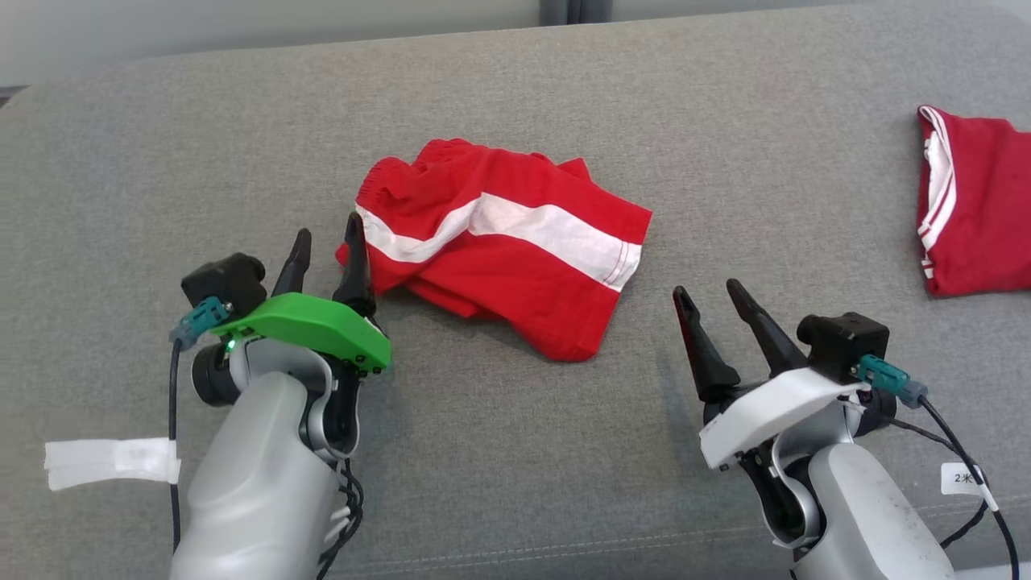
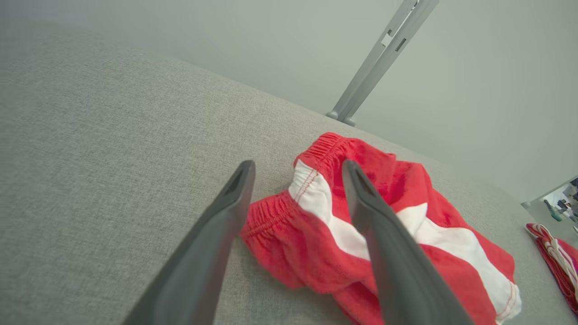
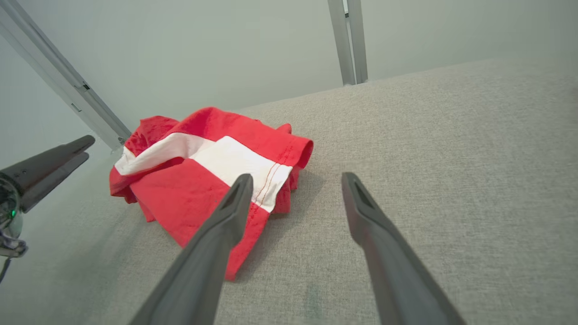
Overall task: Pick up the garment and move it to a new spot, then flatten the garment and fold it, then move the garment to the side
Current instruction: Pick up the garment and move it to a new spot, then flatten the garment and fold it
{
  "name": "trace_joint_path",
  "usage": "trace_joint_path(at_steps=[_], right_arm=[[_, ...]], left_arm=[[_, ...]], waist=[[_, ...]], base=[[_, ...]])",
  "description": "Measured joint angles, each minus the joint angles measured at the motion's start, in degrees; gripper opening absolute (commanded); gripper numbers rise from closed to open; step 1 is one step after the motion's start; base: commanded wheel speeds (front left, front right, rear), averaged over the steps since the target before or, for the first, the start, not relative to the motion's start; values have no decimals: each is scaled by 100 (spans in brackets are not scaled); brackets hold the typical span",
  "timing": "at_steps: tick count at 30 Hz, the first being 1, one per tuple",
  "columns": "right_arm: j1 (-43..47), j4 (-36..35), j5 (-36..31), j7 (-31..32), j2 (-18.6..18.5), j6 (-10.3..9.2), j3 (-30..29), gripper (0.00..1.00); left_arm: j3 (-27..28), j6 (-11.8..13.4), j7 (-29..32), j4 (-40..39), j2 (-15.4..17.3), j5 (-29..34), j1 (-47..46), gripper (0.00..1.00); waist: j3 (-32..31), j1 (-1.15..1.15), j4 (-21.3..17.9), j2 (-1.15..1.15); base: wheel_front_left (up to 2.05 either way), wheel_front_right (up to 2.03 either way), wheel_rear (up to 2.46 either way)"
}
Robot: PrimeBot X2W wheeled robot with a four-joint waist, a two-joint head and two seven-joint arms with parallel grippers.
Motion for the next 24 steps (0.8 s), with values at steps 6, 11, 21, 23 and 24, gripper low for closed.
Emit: trace_joint_path(at_steps=[6, 11, 21, 23, 24], right_arm=[[-224, 724, 570, 59, 0, 0, 25, 100], [-592, 1357, 916, 47, 1, -1, 40, 100], [-1081, 2582, 1365, 174, -1, -2, 353, 100], [-1088, 2632, 1638, 171, 2, -2, 470, 100], [-1098, 2674, 1748, 166, 9, -2, 523, 100]], left_arm=[[42, -124, 0, -804, -3, 460, 754, 100], [-22, -135, -1, -1541, -5, 701, 1453, 100], [-191, 116, -1, -2684, -7, 816, 2257, 100], [-165, 163, -1, -2799, -7, 820, 2320, 100], [-132, 185, 0, -2841, -7, 825, 2346, 100]], waist=[[-63, 0, 315, 0], [-76, 0, 557, 0], [-45, 0, 960, 0], [-48, 0, 1015, 0], [-49, 0, 1035, 0]], base=[[0, 0, 0], [0, 0, 0], [0, 0, 0], [0, 0, 0], [0, 0, 0]])
